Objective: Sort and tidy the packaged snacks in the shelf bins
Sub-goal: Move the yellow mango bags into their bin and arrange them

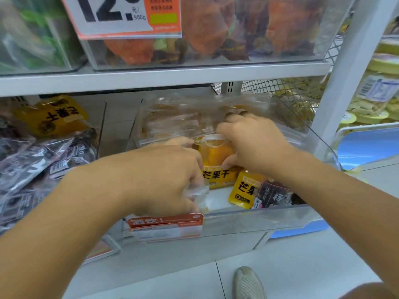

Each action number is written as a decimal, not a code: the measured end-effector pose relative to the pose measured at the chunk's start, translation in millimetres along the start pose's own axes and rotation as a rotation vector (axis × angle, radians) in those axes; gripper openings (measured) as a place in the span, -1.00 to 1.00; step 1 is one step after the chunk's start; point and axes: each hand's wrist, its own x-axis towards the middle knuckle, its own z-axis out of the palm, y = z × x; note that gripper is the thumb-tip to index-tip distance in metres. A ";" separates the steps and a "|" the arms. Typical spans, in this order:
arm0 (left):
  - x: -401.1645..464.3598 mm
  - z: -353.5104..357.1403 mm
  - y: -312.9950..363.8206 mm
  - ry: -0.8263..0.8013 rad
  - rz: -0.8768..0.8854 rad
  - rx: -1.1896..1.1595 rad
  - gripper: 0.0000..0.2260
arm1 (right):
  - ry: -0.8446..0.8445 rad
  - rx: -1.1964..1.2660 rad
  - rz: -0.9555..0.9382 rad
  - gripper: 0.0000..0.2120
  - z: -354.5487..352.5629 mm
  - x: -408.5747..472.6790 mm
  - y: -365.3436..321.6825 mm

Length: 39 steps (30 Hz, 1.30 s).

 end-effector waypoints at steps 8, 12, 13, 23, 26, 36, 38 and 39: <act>5.8 -0.3 28.6 0.373 -0.213 0.007 -0.91 | 0.088 0.356 0.112 -0.49 -7.9 -14.0 12.6; 12.2 -1.1 26.4 0.240 -0.294 0.036 -0.61 | 0.138 0.428 0.188 -0.42 -17.3 -30.3 28.5; 14.4 -1.5 26.8 0.241 -0.310 0.057 -0.59 | 0.129 0.411 0.230 -0.36 -20.1 -35.5 35.2; 36.0 -7.2 28.2 0.178 -0.276 0.060 -0.59 | -0.157 0.186 0.407 -0.26 -24.4 -35.0 56.3; 30.5 -11.4 24.1 0.137 -0.278 -0.029 -0.48 | -0.224 0.298 0.377 -0.28 -22.5 -37.4 58.5; 30.3 2.4 19.1 0.155 -0.282 0.091 -0.23 | -0.031 0.249 0.432 -0.39 -20.1 -46.8 56.5; 31.7 2.2 17.5 0.158 -0.279 0.093 -0.26 | -0.003 0.281 0.496 -0.43 -21.1 -53.0 53.6; 32.3 1.5 16.6 0.160 -0.281 0.098 -0.25 | 0.003 0.260 0.489 -0.43 -21.8 -55.1 51.7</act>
